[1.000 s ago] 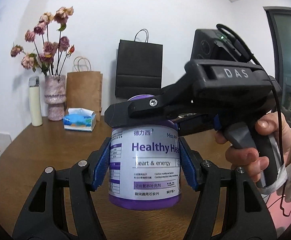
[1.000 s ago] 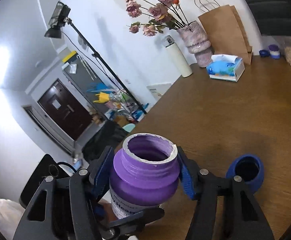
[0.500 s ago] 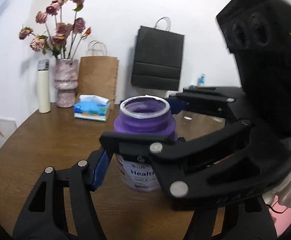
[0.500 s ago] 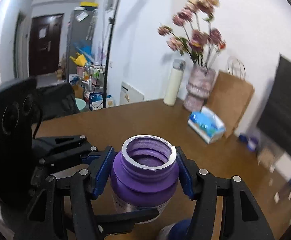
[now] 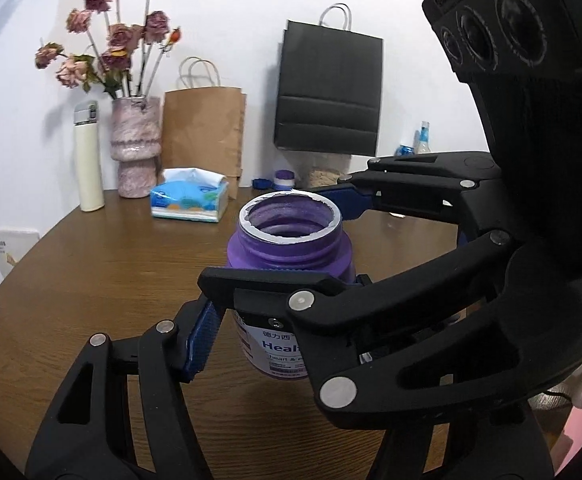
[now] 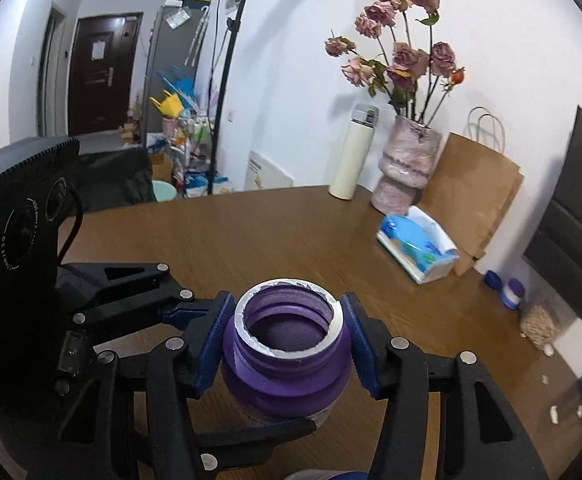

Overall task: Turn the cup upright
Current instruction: 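Grasp the upright purple bottle with the right gripper while the left gripper releases it, then lower the purple bottle upright onto the table and open the right gripper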

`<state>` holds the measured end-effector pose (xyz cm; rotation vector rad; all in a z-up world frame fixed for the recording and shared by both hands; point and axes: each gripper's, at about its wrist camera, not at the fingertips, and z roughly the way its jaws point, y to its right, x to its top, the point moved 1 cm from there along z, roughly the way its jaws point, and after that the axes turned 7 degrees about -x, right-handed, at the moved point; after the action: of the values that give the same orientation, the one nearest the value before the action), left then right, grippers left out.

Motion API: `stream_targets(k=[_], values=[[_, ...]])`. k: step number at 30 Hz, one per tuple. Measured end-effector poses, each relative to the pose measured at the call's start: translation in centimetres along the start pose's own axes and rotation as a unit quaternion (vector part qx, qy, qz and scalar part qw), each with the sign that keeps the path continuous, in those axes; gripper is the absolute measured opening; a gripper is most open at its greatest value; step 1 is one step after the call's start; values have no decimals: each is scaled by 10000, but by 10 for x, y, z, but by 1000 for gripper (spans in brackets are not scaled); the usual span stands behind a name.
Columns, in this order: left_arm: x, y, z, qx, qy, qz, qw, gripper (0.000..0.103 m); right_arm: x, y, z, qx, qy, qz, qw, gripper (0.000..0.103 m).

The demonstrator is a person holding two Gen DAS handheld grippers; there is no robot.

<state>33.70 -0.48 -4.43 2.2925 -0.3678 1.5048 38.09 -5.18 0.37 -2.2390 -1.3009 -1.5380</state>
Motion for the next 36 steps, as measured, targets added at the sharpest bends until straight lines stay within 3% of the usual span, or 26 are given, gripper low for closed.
stream_targets(k=[7, 12, 18, 20, 24, 28, 32, 36], values=[[-5, 28, 38, -211, -764, 195, 9967, 60, -36, 26, -12, -191, -270, 205, 9992, 59], [-7, 42, 61, -350, -1280, 261, 9908, 60, -63, 49, -16, -117, -420, 684, 9967, 59], [-8, 57, 73, -393, -1333, 309, 9898, 60, -87, 73, -18, 161, -532, 1248, 9906, 60], [-8, 59, 79, -439, -1380, 187, 9893, 61, -91, 80, -20, 172, -565, 1308, 9897, 60], [-15, 53, 102, -539, -1831, -414, 9807, 64, -94, 86, -21, 188, -641, 1266, 9897, 63], [-16, 60, 100, -508, -1771, -357, 9822, 64, -96, 86, -25, 144, -665, 1278, 9895, 64], [-14, 64, 94, -298, -1583, -232, 9867, 79, -98, 88, -30, 138, -719, 1314, 9886, 64], [-13, 63, 81, -163, -1404, -180, 9898, 80, -99, 90, -40, 104, -680, 1413, 9876, 64]])
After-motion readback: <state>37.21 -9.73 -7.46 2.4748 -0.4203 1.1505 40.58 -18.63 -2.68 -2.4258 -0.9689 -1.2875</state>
